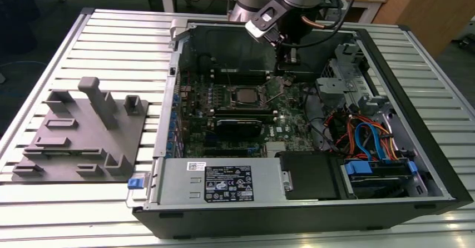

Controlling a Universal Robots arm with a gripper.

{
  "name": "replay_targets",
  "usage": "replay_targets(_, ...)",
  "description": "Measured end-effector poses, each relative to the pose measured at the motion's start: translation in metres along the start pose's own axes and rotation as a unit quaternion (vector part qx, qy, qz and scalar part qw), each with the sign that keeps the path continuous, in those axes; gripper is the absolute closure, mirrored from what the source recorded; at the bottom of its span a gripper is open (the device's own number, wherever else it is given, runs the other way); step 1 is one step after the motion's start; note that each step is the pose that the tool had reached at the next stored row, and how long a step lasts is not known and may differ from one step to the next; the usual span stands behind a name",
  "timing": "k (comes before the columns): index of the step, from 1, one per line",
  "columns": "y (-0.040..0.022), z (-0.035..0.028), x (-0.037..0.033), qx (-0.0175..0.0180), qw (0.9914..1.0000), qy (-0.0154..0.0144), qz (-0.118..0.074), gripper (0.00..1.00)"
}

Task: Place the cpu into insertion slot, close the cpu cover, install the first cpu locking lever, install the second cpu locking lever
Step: 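Close the cpu cover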

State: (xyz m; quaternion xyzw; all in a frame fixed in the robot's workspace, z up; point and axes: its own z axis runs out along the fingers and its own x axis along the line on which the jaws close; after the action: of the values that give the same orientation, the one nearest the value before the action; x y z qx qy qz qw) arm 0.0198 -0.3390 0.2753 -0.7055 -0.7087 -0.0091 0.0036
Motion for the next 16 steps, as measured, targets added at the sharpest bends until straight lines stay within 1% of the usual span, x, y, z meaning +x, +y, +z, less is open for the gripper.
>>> replay_targets(8, 0.0044, 0.0000, 0.0000, 0.0000, 1.00000, 0.0000, 0.000, 0.90)
replay_targets(16, 0.0057, 0.0000, 0.0000, 0.0000, 1.00000, 0.0000, 0.000, 0.90)
